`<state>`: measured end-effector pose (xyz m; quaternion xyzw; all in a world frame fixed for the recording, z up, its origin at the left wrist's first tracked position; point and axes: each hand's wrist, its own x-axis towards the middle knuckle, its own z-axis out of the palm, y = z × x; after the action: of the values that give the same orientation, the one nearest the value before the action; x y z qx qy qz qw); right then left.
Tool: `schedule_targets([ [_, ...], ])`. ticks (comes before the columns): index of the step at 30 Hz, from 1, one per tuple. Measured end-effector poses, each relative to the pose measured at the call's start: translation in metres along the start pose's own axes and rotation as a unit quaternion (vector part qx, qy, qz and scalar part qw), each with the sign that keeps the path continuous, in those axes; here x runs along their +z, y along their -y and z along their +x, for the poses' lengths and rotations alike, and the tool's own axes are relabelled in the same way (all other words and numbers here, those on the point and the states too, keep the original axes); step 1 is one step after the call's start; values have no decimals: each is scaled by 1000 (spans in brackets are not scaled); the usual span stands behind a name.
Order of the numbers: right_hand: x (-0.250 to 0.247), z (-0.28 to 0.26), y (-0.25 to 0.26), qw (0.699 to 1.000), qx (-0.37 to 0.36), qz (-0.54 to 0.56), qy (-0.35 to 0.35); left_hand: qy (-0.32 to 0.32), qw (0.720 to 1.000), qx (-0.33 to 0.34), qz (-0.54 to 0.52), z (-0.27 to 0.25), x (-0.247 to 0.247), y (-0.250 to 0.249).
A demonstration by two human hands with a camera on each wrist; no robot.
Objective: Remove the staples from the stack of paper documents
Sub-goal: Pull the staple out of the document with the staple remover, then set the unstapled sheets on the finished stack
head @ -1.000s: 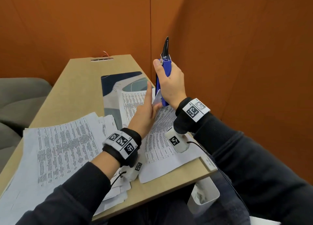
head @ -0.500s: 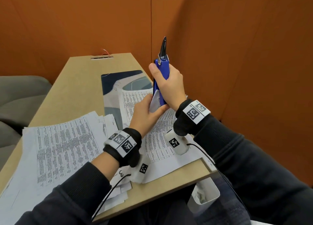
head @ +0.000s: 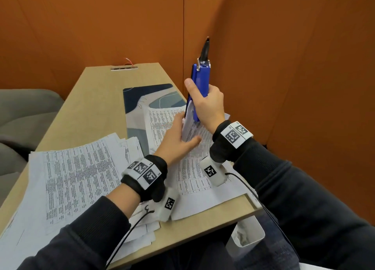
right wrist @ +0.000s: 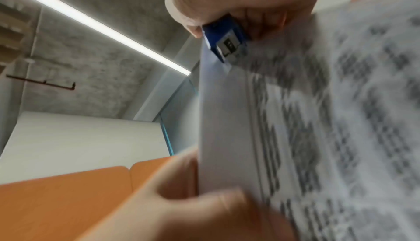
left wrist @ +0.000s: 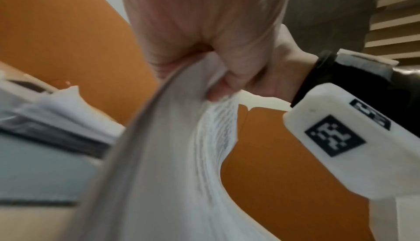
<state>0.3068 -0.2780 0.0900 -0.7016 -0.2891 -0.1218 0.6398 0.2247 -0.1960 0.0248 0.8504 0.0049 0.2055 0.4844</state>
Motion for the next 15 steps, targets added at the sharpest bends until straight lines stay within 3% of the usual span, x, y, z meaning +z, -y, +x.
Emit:
schedule_targets([
  [2,-4,5,-2,999,30,17,-31,32,998,-46,37,-4,-7,16],
  [5,-13,11,-6,980,71,125,-134,-65,992,-111,8,2,-27,33],
  [8,-22,20,-13,943,128,221,-212,-139,981,-119,-69,37,-58,40],
  [11,-26,24,-28,929,202,227,-211,-176,972,-133,-76,89,-85,55],
  [15,-24,21,-59,919,275,208,-192,-168,961,-204,-83,140,-96,93],
])
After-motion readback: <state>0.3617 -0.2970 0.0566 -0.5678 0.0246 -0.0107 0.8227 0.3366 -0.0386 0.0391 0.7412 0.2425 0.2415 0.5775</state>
